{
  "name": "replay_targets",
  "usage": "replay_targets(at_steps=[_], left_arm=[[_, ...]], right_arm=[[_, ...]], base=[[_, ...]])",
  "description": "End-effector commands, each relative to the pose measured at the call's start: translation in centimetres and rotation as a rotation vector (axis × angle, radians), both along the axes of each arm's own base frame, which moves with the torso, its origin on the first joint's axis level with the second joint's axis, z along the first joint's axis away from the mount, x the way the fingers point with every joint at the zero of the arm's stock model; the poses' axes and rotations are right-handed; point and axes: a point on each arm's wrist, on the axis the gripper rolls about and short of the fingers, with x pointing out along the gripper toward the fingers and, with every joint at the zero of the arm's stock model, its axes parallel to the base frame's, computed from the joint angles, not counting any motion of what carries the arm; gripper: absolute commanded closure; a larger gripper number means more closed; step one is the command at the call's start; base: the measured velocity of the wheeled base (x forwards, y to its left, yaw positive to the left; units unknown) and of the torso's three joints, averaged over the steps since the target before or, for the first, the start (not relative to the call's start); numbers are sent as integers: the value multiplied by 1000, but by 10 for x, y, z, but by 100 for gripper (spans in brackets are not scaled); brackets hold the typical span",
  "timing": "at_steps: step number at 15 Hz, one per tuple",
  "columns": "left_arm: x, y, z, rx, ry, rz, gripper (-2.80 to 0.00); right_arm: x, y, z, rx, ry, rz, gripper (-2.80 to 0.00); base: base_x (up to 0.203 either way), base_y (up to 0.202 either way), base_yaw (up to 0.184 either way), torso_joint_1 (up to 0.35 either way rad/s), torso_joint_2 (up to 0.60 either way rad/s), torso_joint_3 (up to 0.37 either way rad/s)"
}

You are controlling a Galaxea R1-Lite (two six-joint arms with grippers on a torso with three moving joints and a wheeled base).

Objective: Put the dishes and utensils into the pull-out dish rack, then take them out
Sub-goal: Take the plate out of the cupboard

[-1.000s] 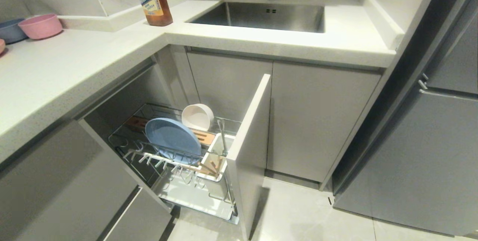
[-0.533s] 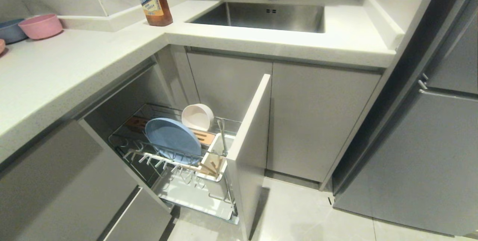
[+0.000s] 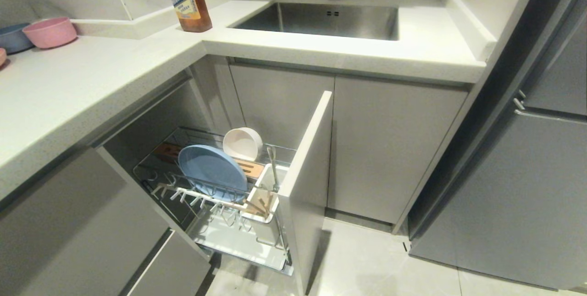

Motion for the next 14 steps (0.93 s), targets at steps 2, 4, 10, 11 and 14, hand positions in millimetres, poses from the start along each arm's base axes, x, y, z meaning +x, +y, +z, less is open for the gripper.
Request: replay_targets(at_steps=[2,4,10,11,14], left_arm=[[77,-1,40,-166,149,-22,0],[102,-7,50,-300,202,-28,0],[209,-71,14,-397,553,210,0],[220,-86,8,-381,617,264,0],[247,-124,-18,-359,751,347,0]], right_arm=[[0,0,0,0,1,-1,0],[0,0,0,0,1,-1,0],[0,0,0,0,1,1,0],[0,0,0,0,1,-1,0],[0,0,0,0,1,-1,0]], base=[[0,0,0,0,0,0],[0,0,0,0,0,0],[0,0,0,0,0,0],[0,0,0,0,0,0],[0,0,0,0,0,0]])
